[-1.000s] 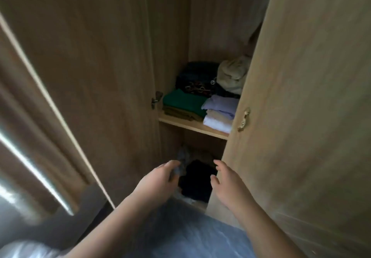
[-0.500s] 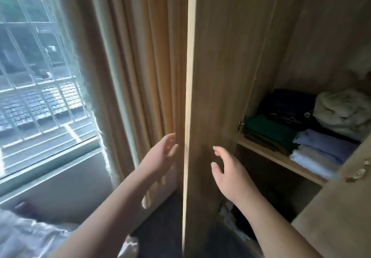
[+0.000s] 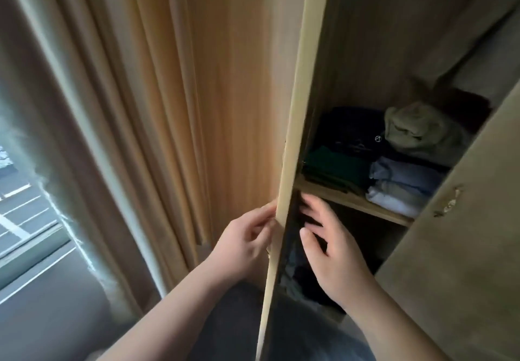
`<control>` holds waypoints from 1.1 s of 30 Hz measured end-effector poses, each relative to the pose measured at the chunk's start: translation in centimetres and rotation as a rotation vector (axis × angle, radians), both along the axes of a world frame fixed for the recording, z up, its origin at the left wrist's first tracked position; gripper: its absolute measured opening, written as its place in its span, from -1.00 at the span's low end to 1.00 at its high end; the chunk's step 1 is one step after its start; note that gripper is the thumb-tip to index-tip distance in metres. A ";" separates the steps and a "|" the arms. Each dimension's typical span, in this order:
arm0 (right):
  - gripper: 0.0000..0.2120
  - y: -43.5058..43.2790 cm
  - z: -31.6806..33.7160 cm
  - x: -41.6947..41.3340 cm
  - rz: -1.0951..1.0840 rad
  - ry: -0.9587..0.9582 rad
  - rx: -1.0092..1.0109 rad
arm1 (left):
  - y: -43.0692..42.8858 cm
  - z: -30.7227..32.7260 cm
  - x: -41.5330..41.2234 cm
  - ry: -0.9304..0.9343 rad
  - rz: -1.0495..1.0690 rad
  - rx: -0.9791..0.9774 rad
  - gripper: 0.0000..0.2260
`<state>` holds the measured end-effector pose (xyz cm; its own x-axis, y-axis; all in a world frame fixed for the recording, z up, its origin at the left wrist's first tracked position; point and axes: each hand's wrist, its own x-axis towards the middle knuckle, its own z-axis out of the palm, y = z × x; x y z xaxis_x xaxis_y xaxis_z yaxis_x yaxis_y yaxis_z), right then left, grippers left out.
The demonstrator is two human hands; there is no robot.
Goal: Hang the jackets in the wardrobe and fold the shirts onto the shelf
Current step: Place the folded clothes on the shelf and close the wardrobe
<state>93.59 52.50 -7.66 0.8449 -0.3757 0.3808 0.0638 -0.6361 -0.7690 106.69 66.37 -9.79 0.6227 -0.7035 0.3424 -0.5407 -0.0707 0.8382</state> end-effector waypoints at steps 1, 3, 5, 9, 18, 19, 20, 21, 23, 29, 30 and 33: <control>-0.47 -0.3 0.0 -0.8 -0.006 -0.032 0.032 | -0.9 0.0 -0.4 -0.030 -0.051 0.015 -0.62; -0.42 -1.3 0.1 -2.3 -0.051 -0.110 0.102 | -3.0 0.0 -1.3 -0.100 -0.132 0.043 -0.60; -0.35 -2.9 0.4 -3.9 -0.112 -0.170 0.157 | -5.6 0.1 -2.3 -0.187 -0.170 0.058 -0.56; -0.42 -7.6 0.5 -7.3 -0.209 -0.221 0.263 | -11.8 -0.1 -5.1 -0.349 -0.285 0.147 -0.40; -0.30 -23.0 -0.1 -9.3 -0.420 -0.023 0.068 | -28.1 -0.9 -8.2 -0.687 -0.155 0.311 -0.32; -0.28 -24.7 0.1 -9.6 -0.457 0.039 -0.067 | -29.6 -0.9 -8.3 -0.707 -0.140 0.336 -0.33; -0.27 -26.3 0.5 -9.9 -0.483 0.082 -0.220 | -31.2 -0.9 -8.4 -0.721 -0.124 0.359 -0.33; -0.27 -27.5 1.1 -10.2 -0.498 0.107 -0.365 | -32.5 -0.9 -8.4 -0.727 -0.102 0.378 -0.33; -0.27 -29.7 2.5 -10.7 -0.506 0.093 -0.616 | -34.8 -1.3 -8.4 -0.734 -0.051 0.408 -0.32; -0.32 -36.3 4.9 -9.8 -0.374 0.224 -1.105 | -39.2 -2.6 -7.9 -0.712 0.053 0.435 -0.32; -0.31 -37.4 5.2 -9.3 -0.356 0.242 -1.157 | -39.7 -2.7 -7.7 -0.711 0.059 0.440 -0.34; -0.28 -40.5 5.5 -8.4 -0.354 0.282 -1.257 | -41.3 -2.8 -7.2 -0.704 0.086 0.440 -0.37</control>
<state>85.21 12.00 -2.17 0.8819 -0.1148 0.4572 -0.3141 -0.8664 0.3882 99.52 25.10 -12.55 0.4232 -0.8239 0.3769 -0.9059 -0.3772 0.1927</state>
